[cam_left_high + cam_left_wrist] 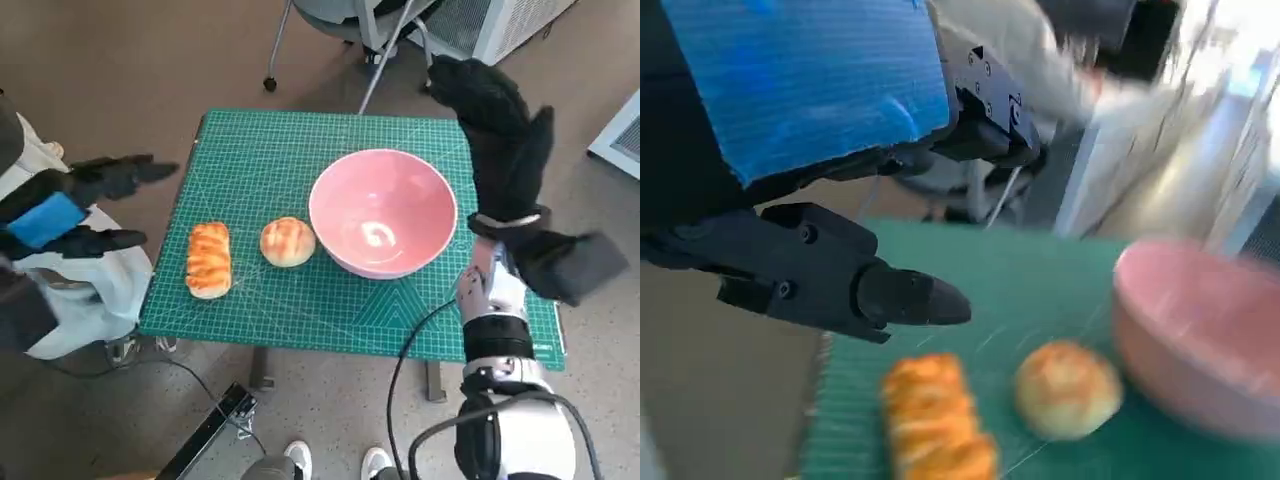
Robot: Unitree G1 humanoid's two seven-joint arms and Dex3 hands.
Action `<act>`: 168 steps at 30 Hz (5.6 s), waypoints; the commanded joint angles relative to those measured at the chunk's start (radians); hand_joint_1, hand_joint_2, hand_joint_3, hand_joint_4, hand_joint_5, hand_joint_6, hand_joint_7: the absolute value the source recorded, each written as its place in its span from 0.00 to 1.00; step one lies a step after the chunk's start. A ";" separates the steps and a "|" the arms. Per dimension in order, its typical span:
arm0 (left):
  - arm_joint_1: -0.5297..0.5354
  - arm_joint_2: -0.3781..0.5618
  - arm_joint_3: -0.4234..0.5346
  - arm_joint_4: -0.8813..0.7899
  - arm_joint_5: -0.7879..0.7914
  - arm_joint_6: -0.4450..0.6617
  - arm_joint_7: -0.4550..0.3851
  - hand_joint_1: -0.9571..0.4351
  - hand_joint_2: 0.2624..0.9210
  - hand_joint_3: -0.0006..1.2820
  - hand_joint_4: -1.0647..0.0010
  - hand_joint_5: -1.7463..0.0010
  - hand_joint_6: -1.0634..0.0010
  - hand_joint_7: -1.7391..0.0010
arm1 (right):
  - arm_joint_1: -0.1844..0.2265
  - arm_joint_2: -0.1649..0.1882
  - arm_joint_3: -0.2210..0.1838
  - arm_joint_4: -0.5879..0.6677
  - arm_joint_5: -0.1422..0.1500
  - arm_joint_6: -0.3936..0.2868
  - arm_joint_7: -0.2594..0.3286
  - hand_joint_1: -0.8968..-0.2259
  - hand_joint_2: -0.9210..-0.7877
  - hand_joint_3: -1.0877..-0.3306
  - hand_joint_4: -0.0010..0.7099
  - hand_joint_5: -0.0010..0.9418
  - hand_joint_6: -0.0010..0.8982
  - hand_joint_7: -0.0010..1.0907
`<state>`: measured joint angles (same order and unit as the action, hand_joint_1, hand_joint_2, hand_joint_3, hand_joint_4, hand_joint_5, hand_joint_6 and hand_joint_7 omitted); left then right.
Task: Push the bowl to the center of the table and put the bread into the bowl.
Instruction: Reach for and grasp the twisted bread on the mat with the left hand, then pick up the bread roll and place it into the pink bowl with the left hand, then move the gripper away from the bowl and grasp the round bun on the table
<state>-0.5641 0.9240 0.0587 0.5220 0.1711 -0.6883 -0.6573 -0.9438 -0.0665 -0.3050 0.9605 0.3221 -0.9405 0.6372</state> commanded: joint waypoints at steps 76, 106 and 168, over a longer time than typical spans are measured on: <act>-0.463 -0.103 -0.413 0.520 0.357 -0.311 0.342 0.69 1.00 0.04 0.43 0.25 0.29 0.44 | 0.130 -0.047 0.113 -0.127 -0.021 -0.027 -0.096 0.48 0.00 0.52 0.55 0.01 0.06 0.75; -0.759 -0.483 -0.358 0.498 0.263 -0.127 0.339 0.69 1.00 0.03 0.38 0.38 0.32 0.33 | 0.146 -0.053 0.092 -0.159 0.036 -0.018 -0.059 0.44 0.00 0.57 0.53 0.00 0.07 0.68; -0.376 -0.296 -0.288 0.188 0.161 0.076 0.067 0.60 0.78 0.00 0.77 0.99 0.70 0.94 | 0.209 -0.085 0.089 -0.245 -0.004 -0.013 -0.125 0.47 0.00 0.54 0.51 0.00 0.02 0.71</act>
<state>-0.9807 0.6033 -0.2334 0.7593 0.3230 -0.6461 -0.5827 -0.7511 -0.1496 -0.2186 0.7067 0.3187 -0.9581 0.5107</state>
